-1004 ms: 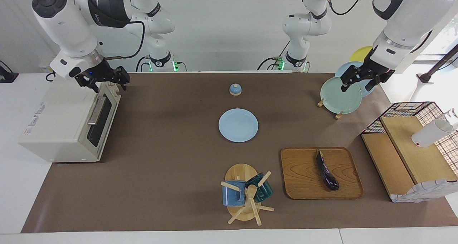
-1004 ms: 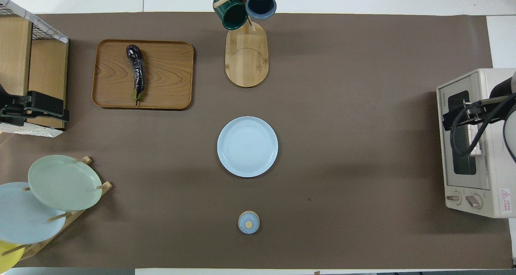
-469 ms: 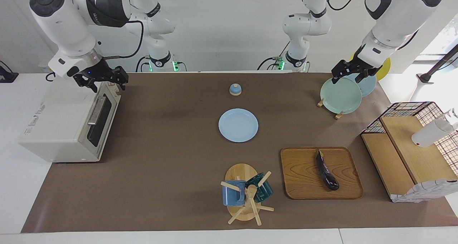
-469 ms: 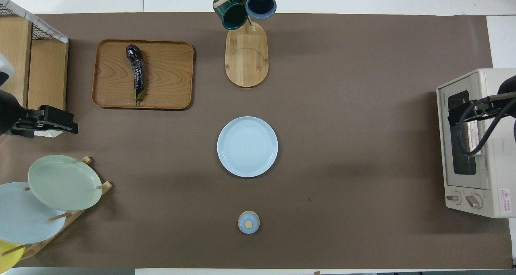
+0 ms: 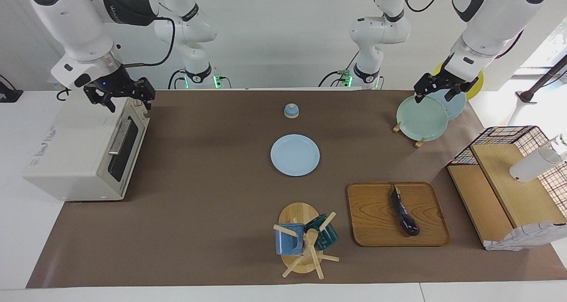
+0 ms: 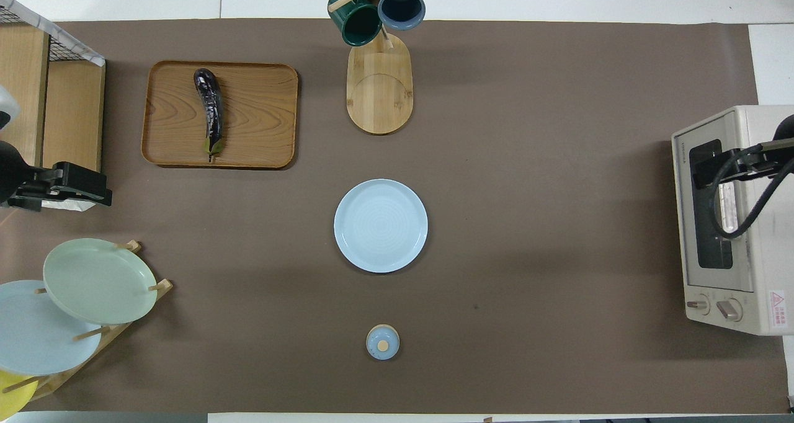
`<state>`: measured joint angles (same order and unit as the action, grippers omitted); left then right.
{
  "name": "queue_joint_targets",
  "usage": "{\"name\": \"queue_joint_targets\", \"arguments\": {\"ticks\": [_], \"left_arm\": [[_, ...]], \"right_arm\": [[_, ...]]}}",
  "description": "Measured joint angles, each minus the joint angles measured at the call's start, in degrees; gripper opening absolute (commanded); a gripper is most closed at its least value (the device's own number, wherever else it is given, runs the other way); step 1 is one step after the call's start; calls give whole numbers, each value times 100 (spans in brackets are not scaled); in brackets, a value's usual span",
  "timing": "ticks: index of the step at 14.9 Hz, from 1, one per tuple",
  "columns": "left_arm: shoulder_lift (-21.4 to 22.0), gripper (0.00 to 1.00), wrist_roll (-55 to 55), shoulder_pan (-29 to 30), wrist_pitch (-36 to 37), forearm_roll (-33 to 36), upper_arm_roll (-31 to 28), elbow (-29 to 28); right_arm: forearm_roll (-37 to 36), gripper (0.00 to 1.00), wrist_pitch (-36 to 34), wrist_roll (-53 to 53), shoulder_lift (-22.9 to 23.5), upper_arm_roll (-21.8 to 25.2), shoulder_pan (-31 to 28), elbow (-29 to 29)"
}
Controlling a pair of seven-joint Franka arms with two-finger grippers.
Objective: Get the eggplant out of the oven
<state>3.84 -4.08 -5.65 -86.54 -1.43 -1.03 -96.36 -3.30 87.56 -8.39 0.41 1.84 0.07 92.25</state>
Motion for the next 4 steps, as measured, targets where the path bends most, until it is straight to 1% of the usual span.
{"name": "queue_joint_targets", "arguments": {"ticks": [4], "left_arm": [[0,100,-2,0,0,0,29,0]], "right_arm": [[151,100,-41,4,0,-1,-2,0]]}}
